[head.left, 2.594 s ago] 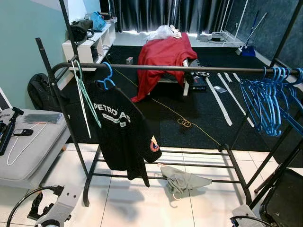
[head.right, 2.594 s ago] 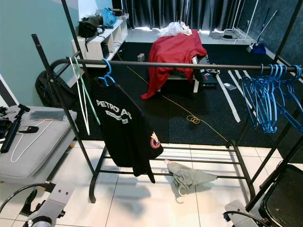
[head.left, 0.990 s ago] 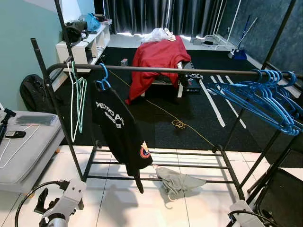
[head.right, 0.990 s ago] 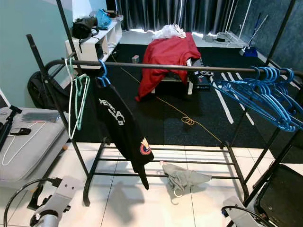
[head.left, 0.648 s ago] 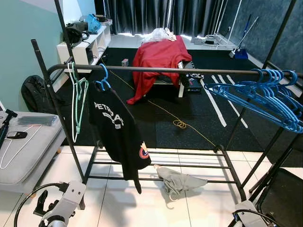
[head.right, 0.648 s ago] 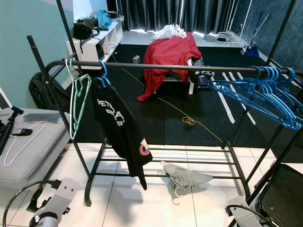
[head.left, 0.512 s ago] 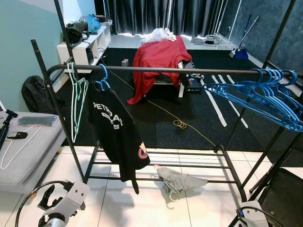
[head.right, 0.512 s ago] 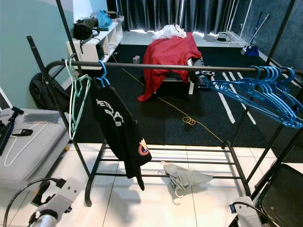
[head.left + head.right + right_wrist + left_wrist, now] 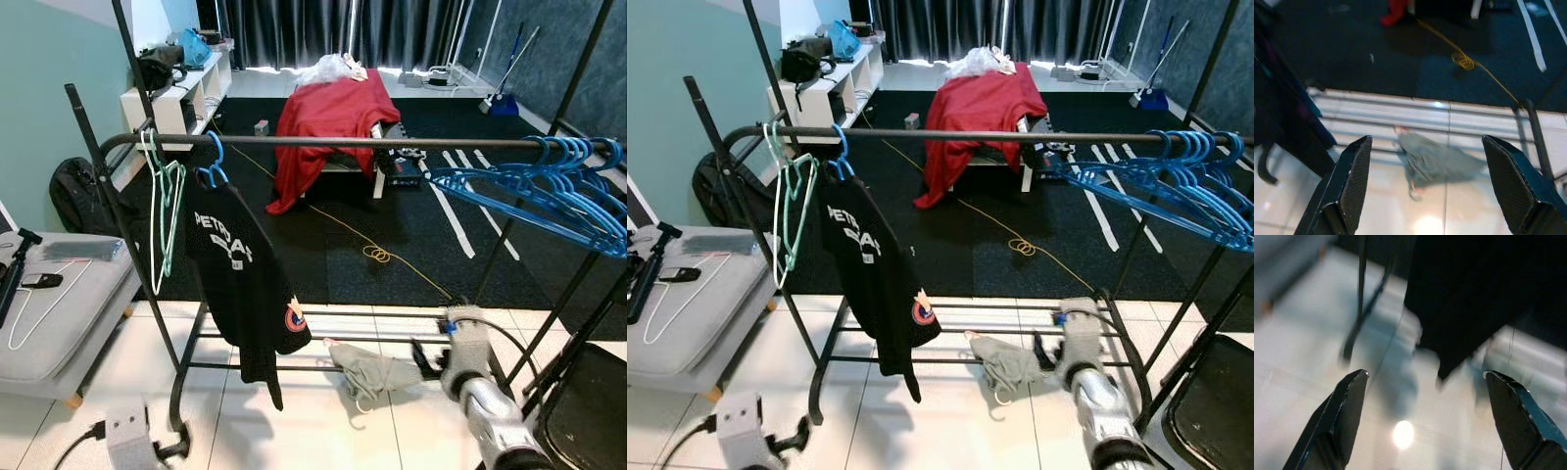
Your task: Hang hanger
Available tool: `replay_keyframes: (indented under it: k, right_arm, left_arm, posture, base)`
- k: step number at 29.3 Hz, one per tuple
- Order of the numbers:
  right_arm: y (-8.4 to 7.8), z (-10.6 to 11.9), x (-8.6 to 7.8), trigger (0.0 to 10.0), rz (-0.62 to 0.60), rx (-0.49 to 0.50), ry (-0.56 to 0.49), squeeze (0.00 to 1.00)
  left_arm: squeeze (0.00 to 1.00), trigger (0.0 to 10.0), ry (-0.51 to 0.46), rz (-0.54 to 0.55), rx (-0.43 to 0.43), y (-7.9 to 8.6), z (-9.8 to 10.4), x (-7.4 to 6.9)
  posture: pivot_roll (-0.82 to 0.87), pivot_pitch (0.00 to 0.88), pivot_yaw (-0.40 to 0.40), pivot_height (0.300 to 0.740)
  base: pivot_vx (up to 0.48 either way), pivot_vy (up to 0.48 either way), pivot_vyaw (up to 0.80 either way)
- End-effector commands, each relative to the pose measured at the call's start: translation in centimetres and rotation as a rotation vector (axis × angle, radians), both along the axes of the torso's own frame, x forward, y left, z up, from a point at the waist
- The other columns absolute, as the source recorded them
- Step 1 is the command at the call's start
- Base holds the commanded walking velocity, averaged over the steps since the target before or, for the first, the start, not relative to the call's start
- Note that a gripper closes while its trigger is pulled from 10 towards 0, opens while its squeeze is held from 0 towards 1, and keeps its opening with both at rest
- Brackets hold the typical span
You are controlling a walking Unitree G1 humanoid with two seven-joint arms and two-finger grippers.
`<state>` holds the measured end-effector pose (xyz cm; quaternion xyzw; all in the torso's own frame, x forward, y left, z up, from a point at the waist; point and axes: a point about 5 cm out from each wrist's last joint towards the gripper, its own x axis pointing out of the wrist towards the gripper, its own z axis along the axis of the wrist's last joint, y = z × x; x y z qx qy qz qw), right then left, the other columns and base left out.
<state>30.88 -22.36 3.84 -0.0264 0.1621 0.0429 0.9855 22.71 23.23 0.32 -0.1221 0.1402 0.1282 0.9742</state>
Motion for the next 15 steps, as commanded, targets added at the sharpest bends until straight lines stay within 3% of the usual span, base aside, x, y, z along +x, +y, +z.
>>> replay_keyframes:
  k: [1,3,6,10,15]
  right_arm:
    - [-0.2,-0.3,-0.3,10.0,0.000,0.015,0.027,0.00]
    - [0.1,0.1,0.0,10.0,0.029,0.007,0.028,0.00]
    - [0.3,0.3,0.3,10.0,0.040,0.000,0.023,0.00]
    - [0.5,1.0,0.8,10.0,0.058,-0.012,0.006,0.00]
    - [0.7,1.4,1.0,10.0,0.085,-0.016,0.001,0.00]
  left_arm:
    - [0.00,10.0,-0.056,0.001,0.035,0.3,1.7,1.3]
    - [0.00,10.0,-0.093,0.022,0.116,0.5,2.9,2.8]
    - [0.00,10.0,-0.119,-0.003,0.115,-0.2,3.4,3.6]
    - [0.00,10.0,-0.176,-0.049,0.037,-1.7,4.3,5.4]
    - [0.00,10.0,-0.202,-0.012,-0.006,-1.3,5.8,6.5]
  posture:
    - [-0.03,0.000,-0.030,0.740]
    - [-0.03,0.000,-0.034,0.740]
    - [-0.04,0.000,-0.031,0.740]
    - [-0.06,0.000,-0.034,0.740]
    - [-0.06,0.000,-0.038,0.740]
  base:
    - [0.000,0.000,-0.80]
    - [0.000,0.000,-0.80]
    - [0.000,0.000,-0.80]
    - [0.000,0.000,-0.80]
    - [0.000,0.000,-0.80]
